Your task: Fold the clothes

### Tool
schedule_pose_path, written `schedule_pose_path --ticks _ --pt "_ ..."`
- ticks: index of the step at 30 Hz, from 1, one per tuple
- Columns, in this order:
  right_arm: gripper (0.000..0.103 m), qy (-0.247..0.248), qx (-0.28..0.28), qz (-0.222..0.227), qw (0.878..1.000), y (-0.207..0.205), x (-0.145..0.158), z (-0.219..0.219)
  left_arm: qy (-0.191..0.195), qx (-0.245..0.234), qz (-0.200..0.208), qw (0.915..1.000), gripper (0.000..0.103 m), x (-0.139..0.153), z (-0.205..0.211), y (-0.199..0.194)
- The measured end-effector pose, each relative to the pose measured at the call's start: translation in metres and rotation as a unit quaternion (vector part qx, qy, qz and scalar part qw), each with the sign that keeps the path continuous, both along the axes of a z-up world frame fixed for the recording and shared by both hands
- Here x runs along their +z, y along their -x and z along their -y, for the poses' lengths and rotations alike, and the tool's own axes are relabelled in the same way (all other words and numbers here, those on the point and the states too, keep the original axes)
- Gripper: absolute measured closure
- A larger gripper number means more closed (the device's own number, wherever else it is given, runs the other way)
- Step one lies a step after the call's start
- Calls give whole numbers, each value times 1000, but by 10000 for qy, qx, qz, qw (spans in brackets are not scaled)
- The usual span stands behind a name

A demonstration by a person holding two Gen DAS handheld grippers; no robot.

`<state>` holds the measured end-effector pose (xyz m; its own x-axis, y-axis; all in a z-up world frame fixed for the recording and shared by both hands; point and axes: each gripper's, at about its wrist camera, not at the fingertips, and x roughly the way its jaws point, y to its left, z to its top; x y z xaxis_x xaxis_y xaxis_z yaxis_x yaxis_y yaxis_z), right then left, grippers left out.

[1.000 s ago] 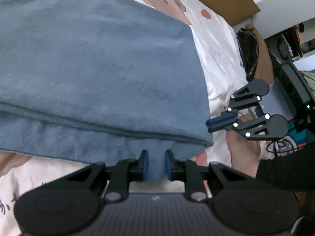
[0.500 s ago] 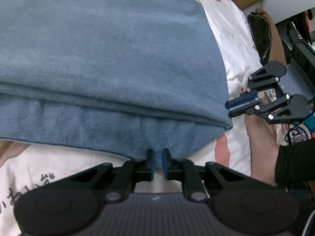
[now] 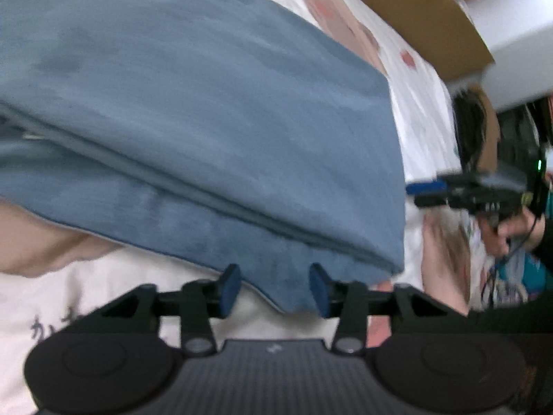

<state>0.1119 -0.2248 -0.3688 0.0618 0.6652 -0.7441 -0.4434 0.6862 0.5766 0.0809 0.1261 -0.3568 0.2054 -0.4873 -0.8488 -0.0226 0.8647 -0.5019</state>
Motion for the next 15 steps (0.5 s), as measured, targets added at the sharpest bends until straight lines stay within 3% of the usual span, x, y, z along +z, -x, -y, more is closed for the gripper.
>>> schedule_pose_path --ticks 5,10,15 --pt "56 -417 -874 -535 9939 -13 -20 13 188 730 10 9971 44 -3 -24 -5" --pt "56 -1035 -1579 -1236 9742 -17 -43 27 277 1282 -7 9914 44 -8 -42 -4" --pt "70 -1437 -1735 -1559 9617 -21 -46 38 392 1797 -33 9829 44 -11 -63 -1"
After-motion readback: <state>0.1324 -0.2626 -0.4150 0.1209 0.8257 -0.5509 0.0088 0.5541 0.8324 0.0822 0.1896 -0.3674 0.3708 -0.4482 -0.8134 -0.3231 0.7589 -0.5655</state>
